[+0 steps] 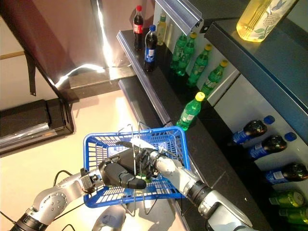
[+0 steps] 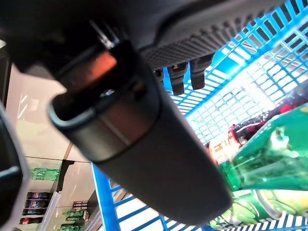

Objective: Pick up the drink and place into the basket.

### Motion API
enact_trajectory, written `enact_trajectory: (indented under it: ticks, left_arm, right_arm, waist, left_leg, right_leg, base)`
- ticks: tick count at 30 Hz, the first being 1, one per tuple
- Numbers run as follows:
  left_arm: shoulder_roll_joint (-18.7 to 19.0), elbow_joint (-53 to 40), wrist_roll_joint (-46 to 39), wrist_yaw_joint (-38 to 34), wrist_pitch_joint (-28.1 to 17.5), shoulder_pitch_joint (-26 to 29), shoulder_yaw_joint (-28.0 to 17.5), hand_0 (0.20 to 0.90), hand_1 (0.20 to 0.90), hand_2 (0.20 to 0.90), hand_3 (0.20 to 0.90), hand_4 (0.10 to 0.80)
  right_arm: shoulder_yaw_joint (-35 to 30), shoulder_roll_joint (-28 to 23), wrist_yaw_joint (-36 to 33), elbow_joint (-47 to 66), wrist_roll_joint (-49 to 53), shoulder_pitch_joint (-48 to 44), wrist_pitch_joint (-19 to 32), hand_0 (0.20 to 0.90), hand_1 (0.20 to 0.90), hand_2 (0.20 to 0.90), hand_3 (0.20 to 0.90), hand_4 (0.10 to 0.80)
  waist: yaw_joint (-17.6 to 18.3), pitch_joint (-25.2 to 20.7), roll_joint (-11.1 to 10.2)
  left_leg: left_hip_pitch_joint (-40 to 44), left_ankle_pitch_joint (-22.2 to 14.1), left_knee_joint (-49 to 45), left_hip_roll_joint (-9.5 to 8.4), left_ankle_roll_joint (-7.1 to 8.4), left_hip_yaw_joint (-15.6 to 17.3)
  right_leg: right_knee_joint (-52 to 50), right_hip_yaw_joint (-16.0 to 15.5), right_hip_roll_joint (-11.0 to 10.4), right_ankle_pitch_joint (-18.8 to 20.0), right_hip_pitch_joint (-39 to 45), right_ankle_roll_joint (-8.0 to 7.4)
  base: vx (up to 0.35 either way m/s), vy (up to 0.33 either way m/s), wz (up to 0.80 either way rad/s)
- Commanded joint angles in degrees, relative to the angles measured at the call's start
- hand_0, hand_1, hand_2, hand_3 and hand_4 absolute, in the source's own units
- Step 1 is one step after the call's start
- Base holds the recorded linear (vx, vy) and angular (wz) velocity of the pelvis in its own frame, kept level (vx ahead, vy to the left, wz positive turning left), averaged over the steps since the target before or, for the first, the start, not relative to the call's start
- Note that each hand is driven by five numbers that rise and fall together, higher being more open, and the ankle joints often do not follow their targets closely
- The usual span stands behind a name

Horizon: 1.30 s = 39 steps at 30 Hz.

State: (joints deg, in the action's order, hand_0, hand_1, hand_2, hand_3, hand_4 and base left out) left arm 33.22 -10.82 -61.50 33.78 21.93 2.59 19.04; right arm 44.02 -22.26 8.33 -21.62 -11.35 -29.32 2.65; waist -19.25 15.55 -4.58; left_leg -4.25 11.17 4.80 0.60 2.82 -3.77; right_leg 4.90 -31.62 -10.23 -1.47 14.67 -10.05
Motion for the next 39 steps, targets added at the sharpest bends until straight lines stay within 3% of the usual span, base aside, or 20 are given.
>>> enact_trajectory:
  ticks: [1,13,25,39]
  left_arm:
    - [-13.0,-19.9,-11.8,12.3,-14.3,12.9,-0.4,0.3,0.3,0.3,0.2,0.1]
    - [-13.2,-17.2,-9.4,6.7,-19.4,8.6,-5.3,0.3,0.3,0.3,0.2,0.1]
    - [-14.7,-11.0,-5.0,-4.5,-27.9,5.3,-13.1,0.3,0.3,0.3,0.2,0.1]
    - [-15.0,-2.7,-1.5,-13.3,-33.6,4.6,-17.6,0.3,0.3,0.3,0.2,0.1]
  right_arm:
    - [0.0,1.2,-3.8,0.1,1.4,-3.3,3.4,0.9,0.9,0.9,0.9,0.8]
    - [-7.2,-0.5,-6.1,7.2,4.9,3.8,5.6,0.9,0.9,0.9,0.9,0.8]
    - [-18.1,-2.9,-4.9,18.4,9.5,12.7,10.2,0.9,0.9,0.9,0.9,0.8]
    - [-25.3,-4.4,-5.2,25.5,12.5,18.1,14.1,0.9,0.9,0.9,0.9,0.8]
  waist:
    - [-0.7,-12.7,0.9]
    - [1.3,-12.4,1.4]
    - [7.2,-13.1,2.6]
    - [12.0,-13.6,3.0]
  left_leg:
    - [3.4,-4.2,0.2,0.72,2.07,-0.2]
    - [3.8,-4.3,0.2,1.11,1.82,1.8]
    - [5.5,-5.6,0.2,1.4,1.01,6.1]
    - [7.4,-7.3,0.2,1.79,0.57,10.0]
  right_leg:
    - [-2.2,-1.0,1.5,2.2,-1.1,2.21]
    - [-2.0,0.5,1.3,2.5,-1.6,2.03]
    - [-1.1,4.5,0.6,3.9,-3.4,1.42]
    - [-0.5,8.1,0.2,4.9,-4.9,1.15]
  base:
    - [0.0,0.0,0.0]
    - [-0.006,0.004,-0.04]
    - [-0.028,0.017,-0.16]
    - [-0.011,0.016,-0.15]
